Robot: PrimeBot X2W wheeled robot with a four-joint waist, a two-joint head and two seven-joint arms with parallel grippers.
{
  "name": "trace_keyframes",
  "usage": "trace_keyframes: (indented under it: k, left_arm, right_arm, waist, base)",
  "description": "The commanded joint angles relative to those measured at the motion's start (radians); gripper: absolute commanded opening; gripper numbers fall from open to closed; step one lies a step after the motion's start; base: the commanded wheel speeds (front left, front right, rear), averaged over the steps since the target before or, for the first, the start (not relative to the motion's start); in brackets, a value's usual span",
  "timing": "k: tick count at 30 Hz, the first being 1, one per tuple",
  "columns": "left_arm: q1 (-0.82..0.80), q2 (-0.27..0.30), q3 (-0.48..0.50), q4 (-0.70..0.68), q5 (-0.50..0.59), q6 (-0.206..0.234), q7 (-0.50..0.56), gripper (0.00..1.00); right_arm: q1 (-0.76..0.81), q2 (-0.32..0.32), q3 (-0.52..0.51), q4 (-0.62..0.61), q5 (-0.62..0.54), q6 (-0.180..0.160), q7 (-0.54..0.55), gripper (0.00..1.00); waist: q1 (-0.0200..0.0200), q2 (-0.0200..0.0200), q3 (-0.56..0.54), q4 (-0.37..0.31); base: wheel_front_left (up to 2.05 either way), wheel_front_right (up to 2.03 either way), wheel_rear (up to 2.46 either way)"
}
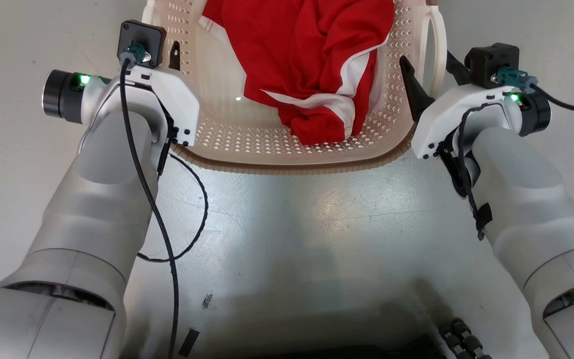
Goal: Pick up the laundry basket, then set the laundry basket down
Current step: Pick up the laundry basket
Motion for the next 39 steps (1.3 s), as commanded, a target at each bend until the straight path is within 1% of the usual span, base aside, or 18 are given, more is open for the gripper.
trace_keyframes:
  k: [1, 2, 7, 14, 20, 24, 29, 39]
  left_arm:
    - [0.001, 0.031, 0.000, -0.006, -0.002, 0.004, 0.000, 0.00]
    - [0.001, 0.031, -0.009, -0.006, 0.003, 0.000, 0.009, 0.00]
    - [0.006, 0.026, -0.020, -0.005, 0.000, 0.011, 0.030, 0.00]
    - [0.027, 0.015, -0.017, -0.005, -0.030, 0.034, 0.060, 0.00]
    - [0.069, 0.010, -0.023, -0.005, -0.053, 0.048, 0.085, 0.00]
    - [0.102, 0.009, -0.023, -0.005, -0.078, 0.055, 0.095, 0.00]
    - [0.154, 0.008, -0.038, -0.005, -0.129, 0.051, 0.115, 0.00]
    - [0.277, 0.008, -0.097, -0.014, -0.242, 0.056, 0.155, 0.00]
  right_arm:
    - [0.029, 0.017, 0.021, -0.008, 0.023, 0.006, -0.005, 0.08]
    - [0.030, 0.017, 0.028, -0.012, 0.035, 0.006, -0.002, 0.00]
    - [0.022, 0.017, 0.046, -0.004, 0.057, 0.006, -0.004, 0.00]
    - [0.024, 0.017, 0.063, 0.013, 0.048, 0.006, -0.006, 0.00]
    - [0.037, 0.017, 0.074, 0.024, 0.034, 0.006, 0.034, 0.00]
    - [0.054, 0.017, 0.085, 0.027, 0.027, 0.006, 0.074, 0.00]
    - [0.086, 0.017, 0.123, 0.025, 0.037, 0.006, 0.141, 0.00]
    - [0.185, 0.017, 0.215, -0.014, 0.092, 0.006, 0.243, 0.00]
  waist:
    - [0.0000, 0.0000, 0.000, -0.001]
    - [0.0000, 0.0000, 0.000, -0.001]
    - [0.0000, 0.0000, -0.007, 0.000]
    - [0.0000, 0.0000, -0.034, 0.013]
    - [0.0000, 0.0000, -0.082, 0.028]
    - [0.0000, 0.0000, -0.125, 0.040]
    - [0.0000, 0.0000, -0.191, 0.052]
    - [0.0000, 0.0000, -0.366, 0.069]
  base:
    - [0.00, 0.00, 0.00]
    - [0.00, 0.00, 0.00]
    - [0.00, 0.00, 0.00]
    - [0.00, 0.00, 0.00]
    - [0.00, 0.00, 0.00]
    - [0.00, 0.00, 0.00]
    - [0.00, 0.00, 0.00]
    - [0.00, 0.00, 0.00]
